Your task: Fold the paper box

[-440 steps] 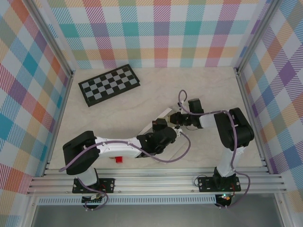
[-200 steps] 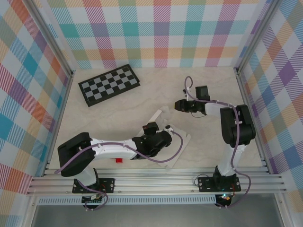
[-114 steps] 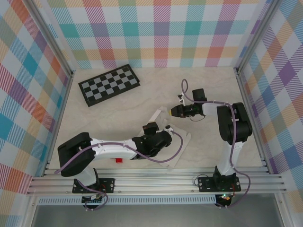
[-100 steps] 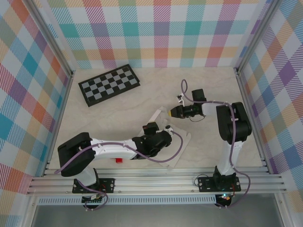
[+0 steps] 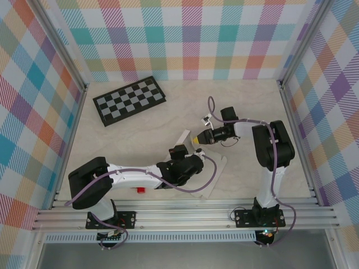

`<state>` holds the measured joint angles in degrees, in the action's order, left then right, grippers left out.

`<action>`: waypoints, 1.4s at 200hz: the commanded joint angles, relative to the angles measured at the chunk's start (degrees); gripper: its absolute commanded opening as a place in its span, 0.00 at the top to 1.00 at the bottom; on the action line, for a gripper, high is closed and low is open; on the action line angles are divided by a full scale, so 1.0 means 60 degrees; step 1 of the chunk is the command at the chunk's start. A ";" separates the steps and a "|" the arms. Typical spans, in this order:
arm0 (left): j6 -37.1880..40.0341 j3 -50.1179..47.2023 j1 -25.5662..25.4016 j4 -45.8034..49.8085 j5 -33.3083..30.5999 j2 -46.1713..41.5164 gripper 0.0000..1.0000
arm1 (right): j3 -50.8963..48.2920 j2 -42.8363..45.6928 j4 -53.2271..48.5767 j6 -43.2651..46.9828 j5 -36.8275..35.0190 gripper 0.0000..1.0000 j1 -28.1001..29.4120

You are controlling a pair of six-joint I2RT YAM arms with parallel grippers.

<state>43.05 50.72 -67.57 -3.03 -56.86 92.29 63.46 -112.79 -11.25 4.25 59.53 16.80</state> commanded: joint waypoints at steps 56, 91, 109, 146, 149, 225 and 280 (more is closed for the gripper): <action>-0.0106 -0.0030 -0.0018 0.0065 0.0698 0.0242 1.00 | -0.0821 0.0849 0.1379 0.0830 -0.1773 0.63 0.0664; -0.0143 -0.0003 -0.0030 0.0057 0.0942 0.0190 1.00 | -0.1256 0.1187 0.2450 0.0998 -0.1902 0.60 0.0814; -0.0179 0.0003 -0.0032 0.0083 0.1104 0.0159 1.00 | -0.1323 0.1211 0.2785 0.1199 -0.1984 0.59 0.0994; -0.0392 0.0050 -0.0030 0.0216 0.1377 0.0146 1.00 | -0.1436 0.1111 0.3614 0.1225 -0.1459 0.58 0.1340; -0.0405 0.0055 -0.0032 0.0216 0.1400 0.0144 1.00 | -0.1436 0.1106 0.3644 0.1225 -0.1433 0.58 0.1376; -0.1848 -0.0014 0.0758 0.0951 0.1849 -0.0594 1.00 | -0.0680 0.1027 0.2439 0.0717 -0.1186 0.59 0.1195; -0.8174 0.0310 0.2978 0.3941 0.3997 -0.3121 1.00 | 0.0220 0.1739 -0.0578 0.1674 -0.2461 0.58 0.0982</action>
<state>18.87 50.59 -54.37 9.28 -40.01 78.67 62.67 -105.69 -4.84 10.28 47.79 23.07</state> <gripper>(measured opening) 0.042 0.417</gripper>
